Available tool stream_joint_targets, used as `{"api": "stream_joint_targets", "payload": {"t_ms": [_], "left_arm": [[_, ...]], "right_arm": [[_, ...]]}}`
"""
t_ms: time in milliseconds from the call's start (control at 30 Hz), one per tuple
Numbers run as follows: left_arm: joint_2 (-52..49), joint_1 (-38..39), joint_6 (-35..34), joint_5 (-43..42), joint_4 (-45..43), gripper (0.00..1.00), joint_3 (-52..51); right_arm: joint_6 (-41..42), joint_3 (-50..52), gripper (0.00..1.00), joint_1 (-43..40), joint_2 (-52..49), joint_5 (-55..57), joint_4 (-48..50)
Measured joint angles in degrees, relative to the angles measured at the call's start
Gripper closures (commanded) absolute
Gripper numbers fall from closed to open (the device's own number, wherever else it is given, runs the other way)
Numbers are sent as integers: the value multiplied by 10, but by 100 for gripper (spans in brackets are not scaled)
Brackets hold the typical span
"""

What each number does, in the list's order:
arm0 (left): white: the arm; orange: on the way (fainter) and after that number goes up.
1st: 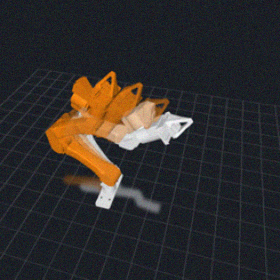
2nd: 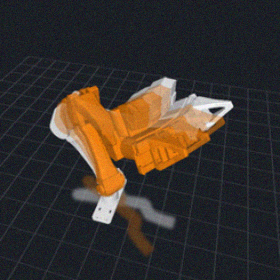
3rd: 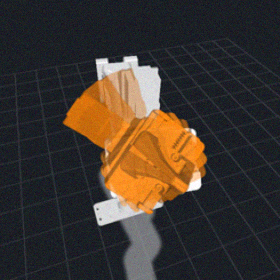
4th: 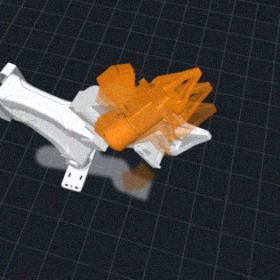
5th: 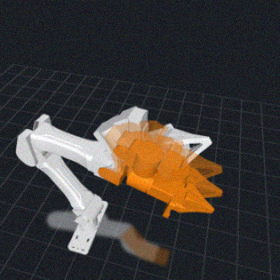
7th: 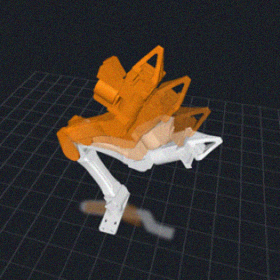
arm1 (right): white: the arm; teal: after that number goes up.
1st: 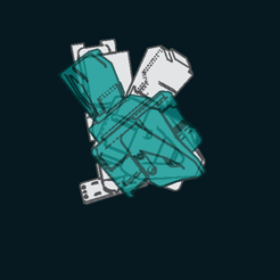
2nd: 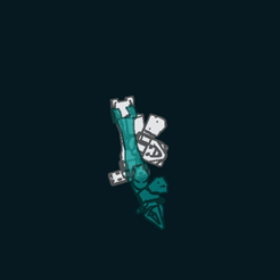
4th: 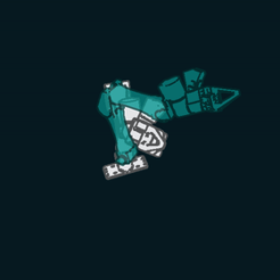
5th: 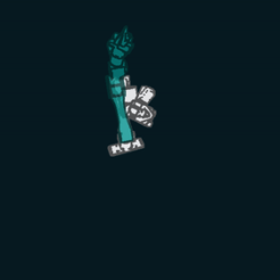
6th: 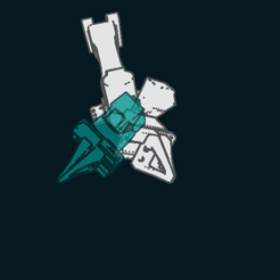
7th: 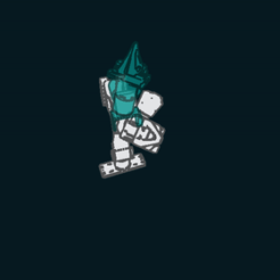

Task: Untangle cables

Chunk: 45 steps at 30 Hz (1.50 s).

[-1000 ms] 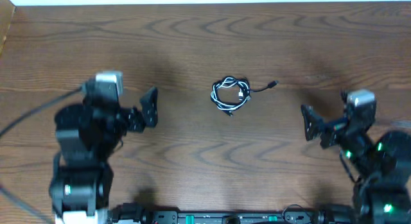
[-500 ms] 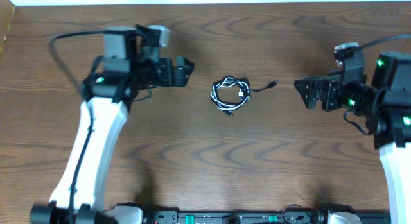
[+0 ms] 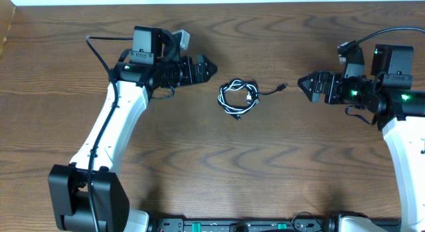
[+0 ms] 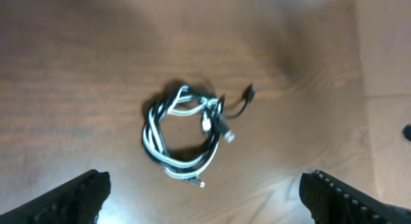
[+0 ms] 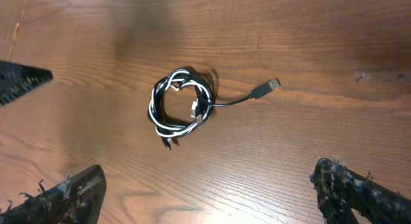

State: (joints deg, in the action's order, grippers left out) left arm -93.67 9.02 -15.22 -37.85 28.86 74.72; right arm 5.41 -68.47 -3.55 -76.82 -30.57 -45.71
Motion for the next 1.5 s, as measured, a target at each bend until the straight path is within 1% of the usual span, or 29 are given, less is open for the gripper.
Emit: {"api": "stream_joint_targets", "payload": {"t_ms": [100, 200, 300, 333, 433, 467, 500, 567, 633, 767, 833, 967, 1067, 1133, 1200, 1233, 1267, 1400, 1500], "left_arm": [[-2, 5, -7, 13, -9, 14, 0], [-13, 30, -22, 52, -8, 16, 0], [-41, 70, -52, 106, -7, 30, 0], [-53, 83, -69, 127, -5, 37, 0], [-89, 118, -126, 184, 7, 43, 0], [-97, 125, -141, 195, 11, 44, 0], [-106, 132, -166, 209, 13, 47, 0], [-122, 143, -208, 232, 14, 48, 0], [-131, 152, -239, 249, 14, 51, 0], [-164, 181, -307, 283, 14, 54, 0], [-178, 195, -336, 298, 8, 57, 0], [-191, 208, -360, 311, -16, 66, 0], [-198, 214, -373, 320, -27, 69, 0], [-206, 216, -381, 323, -30, 74, 0], [-217, 216, -389, 324, -31, 81, 0], [-220, 216, -393, 325, -30, 89, 2], [-220, 216, -397, 327, -31, 92, 3], [-222, 216, -404, 331, -31, 93, 4], [-222, 216, -396, 327, -32, 93, 4]], "right_arm": [[4, 0, 5, 0, -7, 6, 0], [5, 0, 6, 0, -15, 9, -1], [5, 0, 6, 0, -17, 14, 0], [5, 0, 7, 0, -17, 15, 0], [6, 0, 11, 0, -17, 18, -1], [7, 0, 12, 0, -17, 19, -1], [7, 0, 13, 0, -17, 19, -1], [9, 0, 14, 0, -17, 19, -1], [10, 0, 14, 0, -17, 19, -1], [16, 0, 15, 0, -17, 19, -4], [19, 0, 15, 2, -17, 20, -4], [25, 0, 14, 4, -17, 21, -5], [33, 0, 15, 4, -17, 26, -7], [36, 0, 15, 4, -17, 31, -9], [38, 0, 15, 4, -17, 33, -10], [38, 0, 15, 5, -17, 34, -10], [40, 0, 15, 5, -17, 34, -12], [43, 0, 15, 8, -17, 35, -14], [44, 0, 16, 8, -17, 36, -12]]}}
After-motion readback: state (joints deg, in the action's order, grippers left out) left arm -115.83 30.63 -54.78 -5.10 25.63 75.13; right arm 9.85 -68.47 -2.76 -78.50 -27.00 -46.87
